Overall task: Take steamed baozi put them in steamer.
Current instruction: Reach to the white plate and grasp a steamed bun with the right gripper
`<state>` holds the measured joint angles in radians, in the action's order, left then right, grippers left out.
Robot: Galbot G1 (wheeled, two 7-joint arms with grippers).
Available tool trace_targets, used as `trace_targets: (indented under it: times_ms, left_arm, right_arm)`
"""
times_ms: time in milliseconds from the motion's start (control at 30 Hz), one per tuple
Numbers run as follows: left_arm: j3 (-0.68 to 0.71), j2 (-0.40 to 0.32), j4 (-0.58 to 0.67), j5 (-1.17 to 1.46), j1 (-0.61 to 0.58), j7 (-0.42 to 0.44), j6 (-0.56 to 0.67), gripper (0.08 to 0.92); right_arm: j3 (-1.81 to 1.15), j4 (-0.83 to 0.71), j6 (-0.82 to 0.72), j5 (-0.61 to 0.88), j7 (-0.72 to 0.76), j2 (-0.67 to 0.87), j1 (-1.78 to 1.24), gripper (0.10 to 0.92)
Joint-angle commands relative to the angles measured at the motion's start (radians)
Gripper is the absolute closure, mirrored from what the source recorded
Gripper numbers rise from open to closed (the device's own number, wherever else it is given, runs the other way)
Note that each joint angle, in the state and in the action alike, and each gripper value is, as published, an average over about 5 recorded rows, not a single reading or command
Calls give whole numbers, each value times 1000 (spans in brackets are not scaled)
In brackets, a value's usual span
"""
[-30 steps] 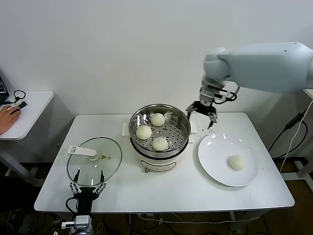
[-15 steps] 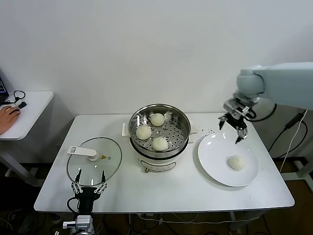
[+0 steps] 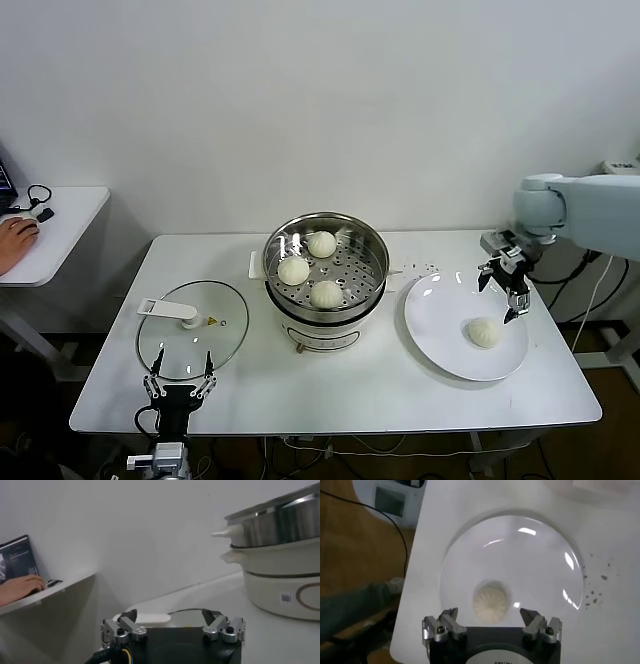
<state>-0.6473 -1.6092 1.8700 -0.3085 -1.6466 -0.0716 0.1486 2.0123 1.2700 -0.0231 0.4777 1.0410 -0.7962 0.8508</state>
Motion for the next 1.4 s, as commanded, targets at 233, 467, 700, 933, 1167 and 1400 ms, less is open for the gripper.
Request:
trace_targets:
  times_ms: [233,467,700,933,1167,1400]
  left_arm:
    - [-11,-19,-6,0,0,1,-4,177]
    - [-14,-20,-9,-1,-1,1,-6,177]
    - [-18,-19,-16,0,1,0,-4,177]
    - [-18,-19,-21,0,1,0,-1,177]
    - [-24,-16,-23,0,1,-1,0,177]
    - [-19,-16,-25,-4,3,-1,0,177]
  right_arm:
    - [-208,-147,-32,-86,-1,33,-274,203]
    - [-268,-211,-28,-94,-2,22,-345,203]
    - [-301,-239,-19,-116,-1,16,-379,203]
    - [-350,-272,-14,-136,-2,8,-421,203]
    - [-371,-284,-9,-159,-2,8,-442,203]
    - [-390,-285,-9,-174,-6,11,-458,203]
